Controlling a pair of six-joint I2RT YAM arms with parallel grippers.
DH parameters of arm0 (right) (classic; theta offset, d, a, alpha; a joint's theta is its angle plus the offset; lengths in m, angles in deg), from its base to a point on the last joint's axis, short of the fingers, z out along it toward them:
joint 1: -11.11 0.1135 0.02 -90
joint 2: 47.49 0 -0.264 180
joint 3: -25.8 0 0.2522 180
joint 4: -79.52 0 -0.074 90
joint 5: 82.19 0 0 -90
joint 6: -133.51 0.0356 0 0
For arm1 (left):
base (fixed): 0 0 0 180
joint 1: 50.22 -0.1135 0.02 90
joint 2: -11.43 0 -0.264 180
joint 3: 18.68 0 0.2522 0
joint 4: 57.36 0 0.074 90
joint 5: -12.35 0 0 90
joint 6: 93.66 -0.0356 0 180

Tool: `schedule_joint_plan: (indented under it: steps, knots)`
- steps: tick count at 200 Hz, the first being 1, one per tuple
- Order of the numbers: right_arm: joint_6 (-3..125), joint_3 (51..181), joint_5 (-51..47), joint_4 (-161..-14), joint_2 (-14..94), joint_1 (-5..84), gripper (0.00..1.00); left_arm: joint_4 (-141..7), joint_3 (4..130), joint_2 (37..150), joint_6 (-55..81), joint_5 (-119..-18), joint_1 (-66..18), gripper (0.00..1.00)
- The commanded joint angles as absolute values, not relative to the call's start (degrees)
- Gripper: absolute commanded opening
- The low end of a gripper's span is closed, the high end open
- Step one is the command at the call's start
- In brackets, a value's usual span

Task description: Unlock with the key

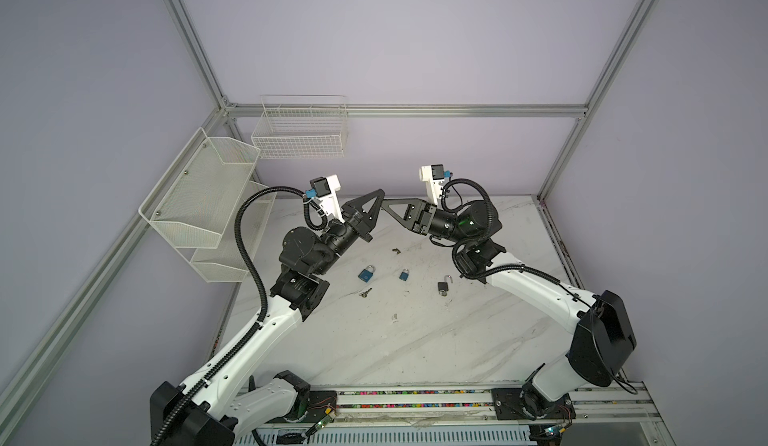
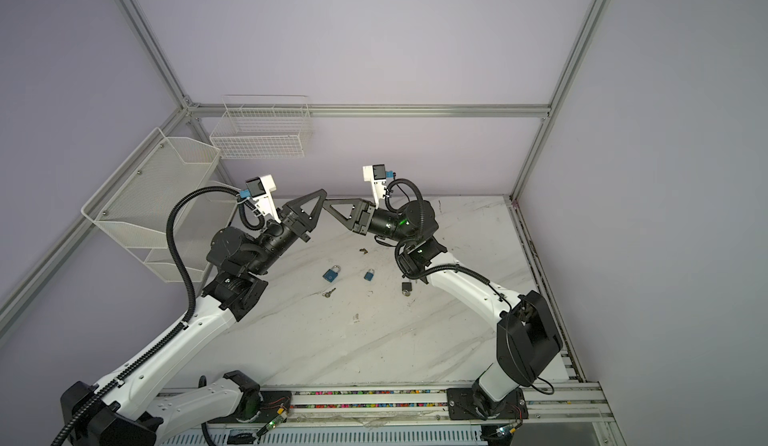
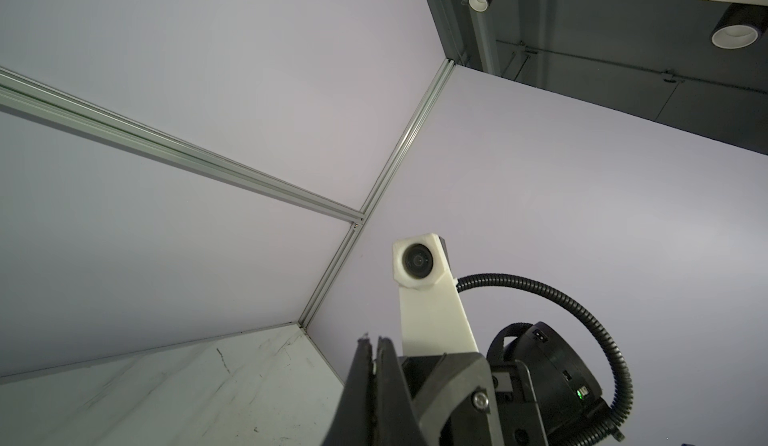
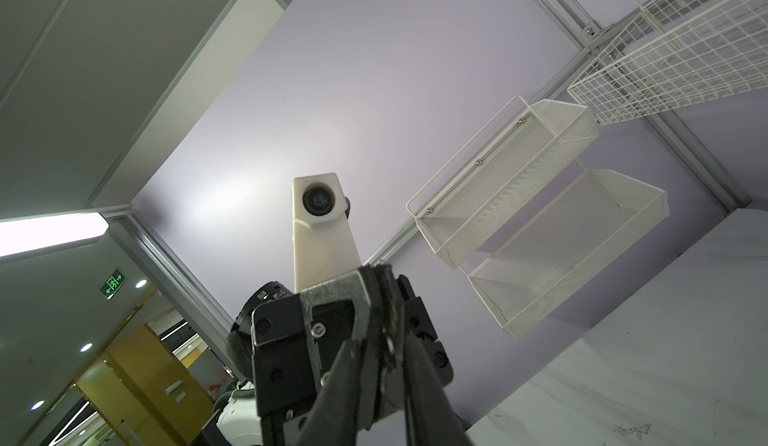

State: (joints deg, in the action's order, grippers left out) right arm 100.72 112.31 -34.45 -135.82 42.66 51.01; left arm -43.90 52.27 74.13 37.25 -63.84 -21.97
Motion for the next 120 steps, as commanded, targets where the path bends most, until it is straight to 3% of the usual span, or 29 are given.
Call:
schedule_joint_plan:
  steps: [1,120]
  knots:
    - [102.03,113.4,-35.26,-138.0,43.25,51.37,0.19,-40.37,51.94,74.18,37.41,-63.53,-21.46,0.0]
    - [102.18,113.88,-34.99,-137.59,43.2,51.41,0.09,-36.58,51.6,74.8,38.72,-62.76,-20.08,0.0]
